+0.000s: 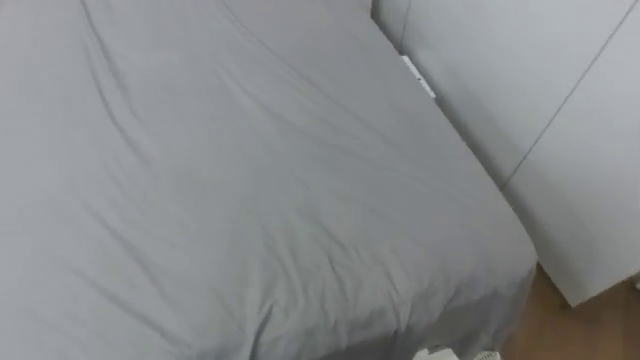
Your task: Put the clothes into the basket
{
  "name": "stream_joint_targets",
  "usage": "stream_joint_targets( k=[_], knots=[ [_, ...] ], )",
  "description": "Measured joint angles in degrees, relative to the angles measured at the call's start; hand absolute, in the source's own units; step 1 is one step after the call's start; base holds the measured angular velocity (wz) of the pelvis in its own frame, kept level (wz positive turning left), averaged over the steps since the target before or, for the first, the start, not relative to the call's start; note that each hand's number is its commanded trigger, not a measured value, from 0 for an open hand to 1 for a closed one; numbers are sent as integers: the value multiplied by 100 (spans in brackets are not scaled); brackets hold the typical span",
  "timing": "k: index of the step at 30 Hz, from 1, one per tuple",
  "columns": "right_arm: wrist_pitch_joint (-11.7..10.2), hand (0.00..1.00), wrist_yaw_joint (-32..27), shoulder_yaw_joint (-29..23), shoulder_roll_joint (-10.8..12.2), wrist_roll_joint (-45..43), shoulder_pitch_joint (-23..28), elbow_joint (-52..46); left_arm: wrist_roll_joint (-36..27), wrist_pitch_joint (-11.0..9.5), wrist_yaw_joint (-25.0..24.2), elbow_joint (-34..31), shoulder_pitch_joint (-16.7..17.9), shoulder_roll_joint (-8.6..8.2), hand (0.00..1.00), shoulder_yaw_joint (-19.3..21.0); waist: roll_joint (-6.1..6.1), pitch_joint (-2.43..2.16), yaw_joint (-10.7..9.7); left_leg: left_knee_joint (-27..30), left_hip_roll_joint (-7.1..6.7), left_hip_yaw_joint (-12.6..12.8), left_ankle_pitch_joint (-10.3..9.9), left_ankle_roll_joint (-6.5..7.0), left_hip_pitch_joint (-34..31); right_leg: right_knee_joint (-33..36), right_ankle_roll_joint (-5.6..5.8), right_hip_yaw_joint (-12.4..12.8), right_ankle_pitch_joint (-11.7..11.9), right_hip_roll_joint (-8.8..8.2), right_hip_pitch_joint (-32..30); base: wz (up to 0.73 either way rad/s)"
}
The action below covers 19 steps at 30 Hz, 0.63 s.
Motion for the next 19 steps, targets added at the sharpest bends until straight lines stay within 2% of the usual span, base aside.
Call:
stream_joint_targets(
  k=[2,8,11,14,19],
  knots=[
    [57,0,82,39,0,-167,-39,2,-4,1,25,-10,110,1,0,113,-39,-17,115,2,-29,-142,-1,2,1,-10,27,-143,-16,-4,44,32],
    [108,0,129,270,18,-656,-178,-1,-8,0,98,-72,257,-87,0,624,-81,-1,495,36,-46,-403,-3,5,10,-26,32,-263,-18,-1,163,22],
    [105,0,125,381,40,-875,-298,-2,-2,-3,116,-121,289,-161,0,724,-49,12,564,69,-37,-435,-20,8,3,-30,20,-301,-26,0,232,17],
    [105,0,135,422,47,-915,-347,-3,65,-13,115,-128,278,-163,0,735,-45,16,645,73,-29,-452,-31,1,-3,-22,-4,-318,-41,-2,243,8],
    [108,0,135,427,23,-877,-352,21,186,-24,139,-129,272,-149,0,723,-49,19,616,67,-72,-487,-29,1,9,-13,-2,-427,-46,-22,286,11]
  ],
)
